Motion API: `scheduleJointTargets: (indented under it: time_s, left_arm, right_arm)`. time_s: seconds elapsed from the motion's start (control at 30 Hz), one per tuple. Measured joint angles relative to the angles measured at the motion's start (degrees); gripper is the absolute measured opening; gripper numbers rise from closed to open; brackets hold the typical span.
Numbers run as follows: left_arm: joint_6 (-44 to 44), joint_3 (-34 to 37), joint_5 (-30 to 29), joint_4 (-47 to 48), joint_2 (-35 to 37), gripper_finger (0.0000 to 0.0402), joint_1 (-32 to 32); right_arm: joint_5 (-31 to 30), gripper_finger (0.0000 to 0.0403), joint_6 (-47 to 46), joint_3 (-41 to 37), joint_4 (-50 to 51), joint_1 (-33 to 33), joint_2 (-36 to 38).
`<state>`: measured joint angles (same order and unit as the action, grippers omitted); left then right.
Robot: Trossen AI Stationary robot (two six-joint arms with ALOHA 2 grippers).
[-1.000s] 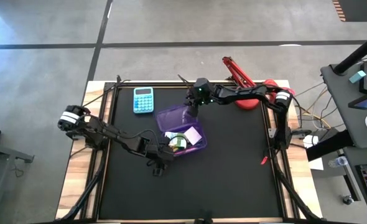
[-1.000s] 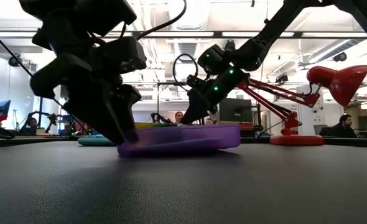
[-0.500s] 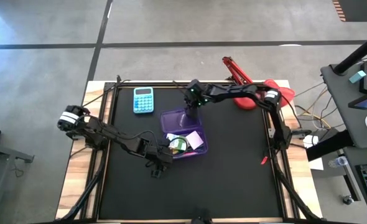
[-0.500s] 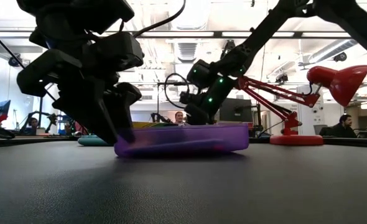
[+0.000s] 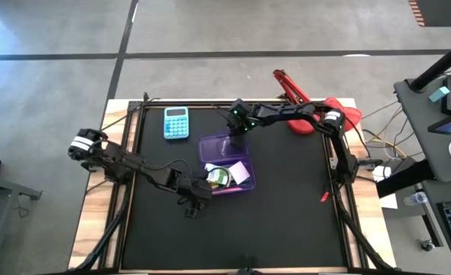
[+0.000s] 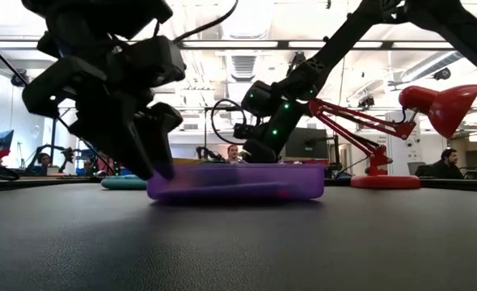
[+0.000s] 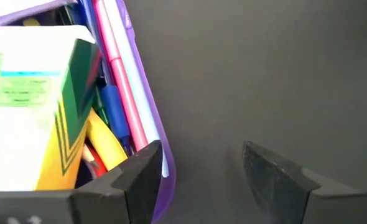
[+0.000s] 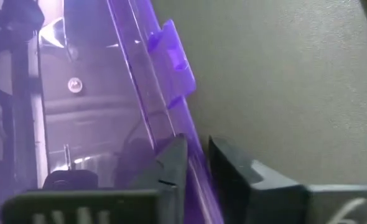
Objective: Pack school essentials
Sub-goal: Close the violet supply box
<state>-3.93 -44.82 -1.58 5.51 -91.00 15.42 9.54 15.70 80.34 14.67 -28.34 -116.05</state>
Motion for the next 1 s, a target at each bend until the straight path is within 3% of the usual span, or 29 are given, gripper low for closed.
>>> scheduleJointTargets:
  time_s: [0.1,0.17,0.87,1.0]
  left_arm:
    - [-0.2,0.0,-0.3,-0.1,1.0,0.0205,0.0]
    - [-0.2,0.0,-0.4,-0.1,1.5,0.0205,0.0]
    - [-0.2,0.0,-3.8,1.4,4.1,0.0205,0.0]
    - [-1.7,0.0,-9.1,4.0,4.1,0.0205,0.0]
  right_arm:
    - [0.0,0.0022,0.6,0.0,0.1,0.0,0.0]
    - [-0.1,0.0014,1.6,0.0,0.3,0.0,0.1]
    - [-5.6,0.0009,2.3,-0.3,6.3,1.0,4.8]
    - [-6.0,0.0008,2.3,-0.3,6.3,1.9,4.9]
